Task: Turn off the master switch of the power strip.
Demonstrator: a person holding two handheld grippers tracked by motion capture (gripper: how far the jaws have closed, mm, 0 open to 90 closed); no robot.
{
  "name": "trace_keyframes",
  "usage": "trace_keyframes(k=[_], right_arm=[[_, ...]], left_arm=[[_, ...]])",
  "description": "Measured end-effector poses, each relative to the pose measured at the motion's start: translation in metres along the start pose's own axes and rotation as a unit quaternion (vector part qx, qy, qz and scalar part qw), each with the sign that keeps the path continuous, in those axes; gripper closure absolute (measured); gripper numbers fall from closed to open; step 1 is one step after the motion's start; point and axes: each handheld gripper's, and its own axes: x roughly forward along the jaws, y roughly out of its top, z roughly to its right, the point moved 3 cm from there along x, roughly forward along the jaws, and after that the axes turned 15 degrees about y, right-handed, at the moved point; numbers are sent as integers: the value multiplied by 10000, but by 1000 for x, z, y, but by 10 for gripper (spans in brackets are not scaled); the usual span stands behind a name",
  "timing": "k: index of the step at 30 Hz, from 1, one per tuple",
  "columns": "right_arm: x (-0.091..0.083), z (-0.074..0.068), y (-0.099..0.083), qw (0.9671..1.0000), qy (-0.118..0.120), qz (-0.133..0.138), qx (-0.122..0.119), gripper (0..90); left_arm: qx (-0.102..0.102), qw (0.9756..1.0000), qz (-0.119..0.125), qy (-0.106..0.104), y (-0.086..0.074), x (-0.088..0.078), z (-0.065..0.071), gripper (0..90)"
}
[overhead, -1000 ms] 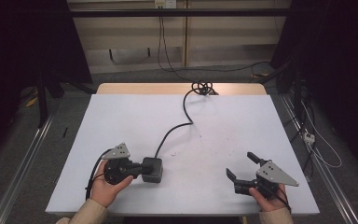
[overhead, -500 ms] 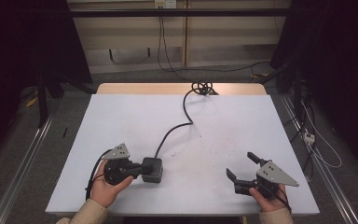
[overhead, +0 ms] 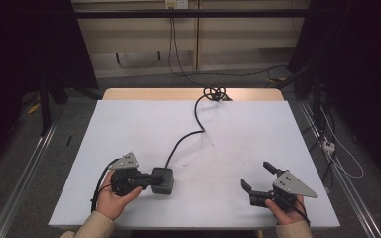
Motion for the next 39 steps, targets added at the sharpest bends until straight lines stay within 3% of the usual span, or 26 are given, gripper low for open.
trace_keyframes(k=[39], right_arm=[[-1, 1, 1, 10000, -43, 40, 3, 49]], left_arm=[[199, 9997, -22, 123, 1, 0, 3, 900]])
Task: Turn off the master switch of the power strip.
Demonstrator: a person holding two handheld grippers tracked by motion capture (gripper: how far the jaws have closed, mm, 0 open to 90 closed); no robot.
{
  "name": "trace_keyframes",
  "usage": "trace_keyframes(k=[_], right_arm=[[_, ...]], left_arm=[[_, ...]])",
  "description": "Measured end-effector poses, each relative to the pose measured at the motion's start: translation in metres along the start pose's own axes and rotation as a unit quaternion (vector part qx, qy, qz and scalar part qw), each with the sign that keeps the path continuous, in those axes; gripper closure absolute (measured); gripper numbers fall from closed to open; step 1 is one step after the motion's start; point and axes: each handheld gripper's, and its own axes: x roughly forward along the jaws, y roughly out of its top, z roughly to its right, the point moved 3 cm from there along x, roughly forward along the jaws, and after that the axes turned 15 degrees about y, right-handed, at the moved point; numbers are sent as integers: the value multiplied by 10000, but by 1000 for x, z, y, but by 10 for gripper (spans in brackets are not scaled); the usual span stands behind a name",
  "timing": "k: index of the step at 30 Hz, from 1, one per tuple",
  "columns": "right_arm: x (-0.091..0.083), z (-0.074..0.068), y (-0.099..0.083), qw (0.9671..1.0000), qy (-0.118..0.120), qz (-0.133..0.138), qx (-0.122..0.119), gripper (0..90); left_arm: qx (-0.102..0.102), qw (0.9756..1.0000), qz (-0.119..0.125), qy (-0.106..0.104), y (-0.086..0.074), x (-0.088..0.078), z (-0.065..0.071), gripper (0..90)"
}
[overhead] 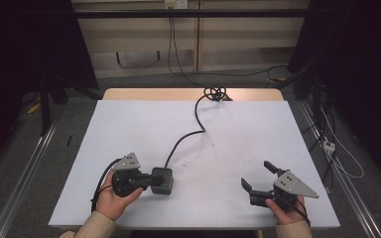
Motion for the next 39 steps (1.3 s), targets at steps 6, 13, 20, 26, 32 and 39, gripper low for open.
trace_keyframes(k=[6, 13, 20, 26, 32, 39], right_arm=[[1, -1, 0, 10000, 14, -13, -8, 50], [0, 0, 0, 10000, 5, -13, -1, 50], [1, -1, 1, 10000, 41, -9, -34, 50], [0, 0, 1, 10000, 20, -3, -17, 50], [1, -1, 1, 10000, 39, -9, -36, 50], [1, -2, 2, 10000, 52, -4, -59, 50]], left_arm=[[15, 10000, -3, -7, -1, 0, 0, 900], [-58, 10000, 22, -22, -1, 0, 0, 900], [-26, 10000, 21, -31, -1, 0, 0, 900], [-40, 10000, 8, -25, -1, 0, 0, 900], [21, 10000, 1, 0, 0, 0, 0, 900], [-20, 10000, 2, 7, 0, 0, 0, 900]])
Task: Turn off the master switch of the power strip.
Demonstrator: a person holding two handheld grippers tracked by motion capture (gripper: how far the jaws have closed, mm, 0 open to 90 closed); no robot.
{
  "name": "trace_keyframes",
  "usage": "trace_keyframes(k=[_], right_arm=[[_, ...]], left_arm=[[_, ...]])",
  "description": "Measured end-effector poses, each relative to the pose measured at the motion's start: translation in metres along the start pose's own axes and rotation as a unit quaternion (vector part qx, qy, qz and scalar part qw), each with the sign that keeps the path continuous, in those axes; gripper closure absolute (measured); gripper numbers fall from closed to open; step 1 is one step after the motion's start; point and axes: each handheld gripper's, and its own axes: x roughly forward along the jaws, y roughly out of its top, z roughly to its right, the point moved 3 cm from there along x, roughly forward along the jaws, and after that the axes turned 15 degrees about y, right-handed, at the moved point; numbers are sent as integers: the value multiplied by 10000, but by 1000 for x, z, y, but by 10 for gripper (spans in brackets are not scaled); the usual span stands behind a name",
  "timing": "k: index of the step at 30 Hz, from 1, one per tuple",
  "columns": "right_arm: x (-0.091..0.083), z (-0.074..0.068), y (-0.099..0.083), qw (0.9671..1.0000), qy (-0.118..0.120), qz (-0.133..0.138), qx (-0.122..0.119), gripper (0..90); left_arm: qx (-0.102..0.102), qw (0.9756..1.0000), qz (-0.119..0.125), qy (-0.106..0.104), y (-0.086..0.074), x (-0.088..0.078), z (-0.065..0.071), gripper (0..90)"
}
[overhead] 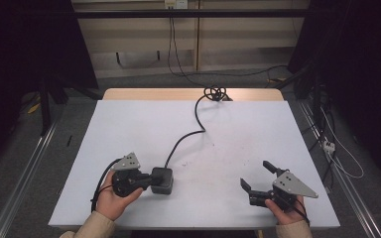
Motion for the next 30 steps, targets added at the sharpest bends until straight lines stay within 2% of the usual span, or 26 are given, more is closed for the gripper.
trace_keyframes(k=[11, 17, 30], right_arm=[[2, 0, 1, 10000, 13, 2, -9, 50], [1, -1, 1, 10000, 17, 2, -20, 50], [1, 0, 1, 10000, 32, 18, -6, 50]], left_arm=[[-112, 9999, 72, -28, 2, -2, -1, 900], [-86, 9999, 66, -1, 2, -2, 0, 900], [-172, 9998, 48, -30, 3, -3, 2, 900]])
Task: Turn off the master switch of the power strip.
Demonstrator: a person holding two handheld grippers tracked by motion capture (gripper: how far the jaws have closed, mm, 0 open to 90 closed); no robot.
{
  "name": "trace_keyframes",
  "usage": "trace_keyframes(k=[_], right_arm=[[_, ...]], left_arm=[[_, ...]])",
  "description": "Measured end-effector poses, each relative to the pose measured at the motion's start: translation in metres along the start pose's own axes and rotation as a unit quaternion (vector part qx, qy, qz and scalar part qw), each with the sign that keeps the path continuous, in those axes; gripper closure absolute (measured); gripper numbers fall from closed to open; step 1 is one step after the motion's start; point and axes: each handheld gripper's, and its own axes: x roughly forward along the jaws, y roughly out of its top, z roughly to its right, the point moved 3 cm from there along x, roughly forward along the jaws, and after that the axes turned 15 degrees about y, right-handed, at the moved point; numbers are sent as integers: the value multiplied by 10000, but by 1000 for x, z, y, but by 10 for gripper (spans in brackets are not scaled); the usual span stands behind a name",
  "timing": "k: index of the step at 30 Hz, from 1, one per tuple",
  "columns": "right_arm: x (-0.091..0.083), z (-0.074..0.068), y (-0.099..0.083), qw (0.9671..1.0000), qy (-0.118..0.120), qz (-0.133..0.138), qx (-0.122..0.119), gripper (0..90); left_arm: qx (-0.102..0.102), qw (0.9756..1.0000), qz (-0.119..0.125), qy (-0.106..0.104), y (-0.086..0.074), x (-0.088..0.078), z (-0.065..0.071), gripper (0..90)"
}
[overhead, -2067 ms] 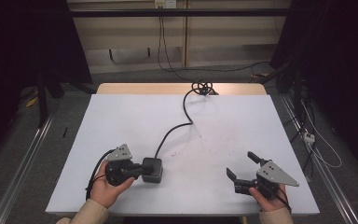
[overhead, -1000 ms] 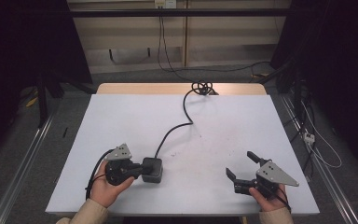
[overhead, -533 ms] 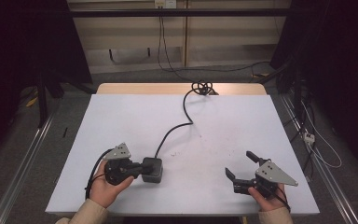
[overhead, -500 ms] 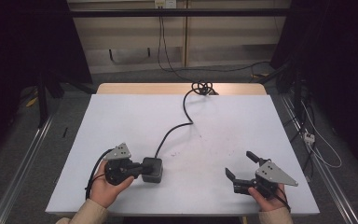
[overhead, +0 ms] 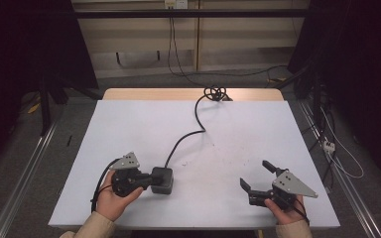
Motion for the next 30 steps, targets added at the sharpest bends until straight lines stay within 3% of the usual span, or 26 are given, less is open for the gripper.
trace_keyframes(k=[10, 15, 25, 30], right_arm=[[0, 0, 1, 10000, 11, 9, 2, 50], [0, 0, 0, 10000, 7, 13, 6, 50], [1, 0, 1, 10000, -1, 18, -19, 52], [0, 0, 2, 10000, -13, 31, -3, 52]], left_arm=[[-166, 9997, 179, 11, 5, -9, -5, 892], [-229, 9995, 218, -71, 7, -9, -3, 772], [-409, 9989, 208, -59, 5, -14, -8, 637], [-397, 9989, 253, -51, 4, -17, -12, 568]])
